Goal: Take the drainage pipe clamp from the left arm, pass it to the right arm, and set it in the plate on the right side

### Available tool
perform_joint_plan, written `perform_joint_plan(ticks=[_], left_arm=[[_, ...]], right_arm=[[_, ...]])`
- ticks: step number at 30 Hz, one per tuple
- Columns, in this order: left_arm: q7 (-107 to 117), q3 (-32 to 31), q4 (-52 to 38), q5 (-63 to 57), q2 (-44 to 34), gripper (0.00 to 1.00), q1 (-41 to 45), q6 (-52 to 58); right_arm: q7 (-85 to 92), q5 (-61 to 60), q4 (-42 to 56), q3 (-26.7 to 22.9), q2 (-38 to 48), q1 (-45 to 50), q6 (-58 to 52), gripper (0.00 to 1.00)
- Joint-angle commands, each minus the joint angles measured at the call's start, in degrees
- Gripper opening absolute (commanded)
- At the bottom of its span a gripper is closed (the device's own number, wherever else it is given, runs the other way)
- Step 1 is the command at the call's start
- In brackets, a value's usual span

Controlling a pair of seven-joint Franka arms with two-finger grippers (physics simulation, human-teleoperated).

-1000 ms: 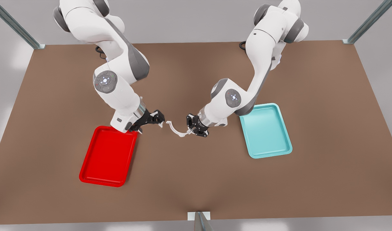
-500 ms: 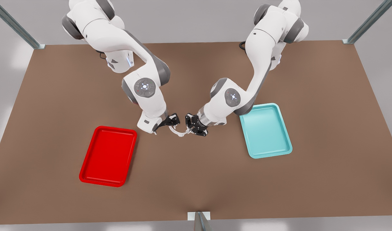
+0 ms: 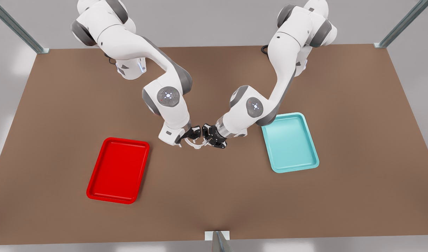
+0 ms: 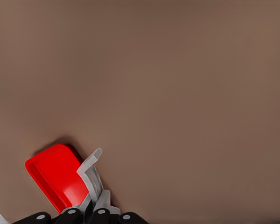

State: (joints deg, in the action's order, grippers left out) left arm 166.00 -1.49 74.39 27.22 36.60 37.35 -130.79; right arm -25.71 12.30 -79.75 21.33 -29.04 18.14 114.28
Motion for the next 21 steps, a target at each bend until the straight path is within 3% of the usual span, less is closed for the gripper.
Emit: perform_joint_plan(ticks=[1, 3, 5, 7, 12, 16, 20, 21], left_arm=[[15.76, 0.0, -0.03, 0.02, -0.04, 0.21, 0.0, 0.01], [15.76, 0.0, -0.03, 0.02, -0.12, 0.21, 0.0, 0.01], [15.76, 0.0, -0.03, 0.11, -0.04, 0.21, -0.09, 0.01], [13.21, 0.0, -0.03, 0.11, -0.21, 1.0, -0.09, 0.01], [11.89, -0.18, -0.12, -0.24, -2.06, 1.0, -1.31, 5.1], [-1.9, -0.7, -0.21, 0.81, -5.49, 1.0, -5.89, 18.02], [-45.47, -0.18, -1.88, -3.04, -6.28, 1.0, -18.01, 39.82], [-63.84, -0.09, -1.97, -10.51, -6.28, 1.0, -20.21, 41.23]], right_arm=[[-2.51, 0.62, 0.03, 0.03, 0.04, 0.06, 0.77, 0.53], [-2.51, 0.71, 0.12, 0.03, 0.04, -0.03, 0.77, 0.27], [-2.59, 0.62, 0.12, 0.03, 0.13, -0.03, 0.77, 0.21], [-2.68, 0.62, 0.12, 0.03, 0.13, -0.03, 0.77, 0.21], [-2.51, 0.62, 0.03, 0.03, 0.83, -1.7, -0.11, 0.21], [-2.51, 1.59, -3.83, -0.06, 1.71, -3.72, 0.5, 0.21], [-1.98, 3.26, -12.44, 0.82, 5.49, -9.34, 2.0, 0.21], [-1.89, 3.26, -14.9, 4.86, 6.46, -15.31, 1.74, 0.21]])
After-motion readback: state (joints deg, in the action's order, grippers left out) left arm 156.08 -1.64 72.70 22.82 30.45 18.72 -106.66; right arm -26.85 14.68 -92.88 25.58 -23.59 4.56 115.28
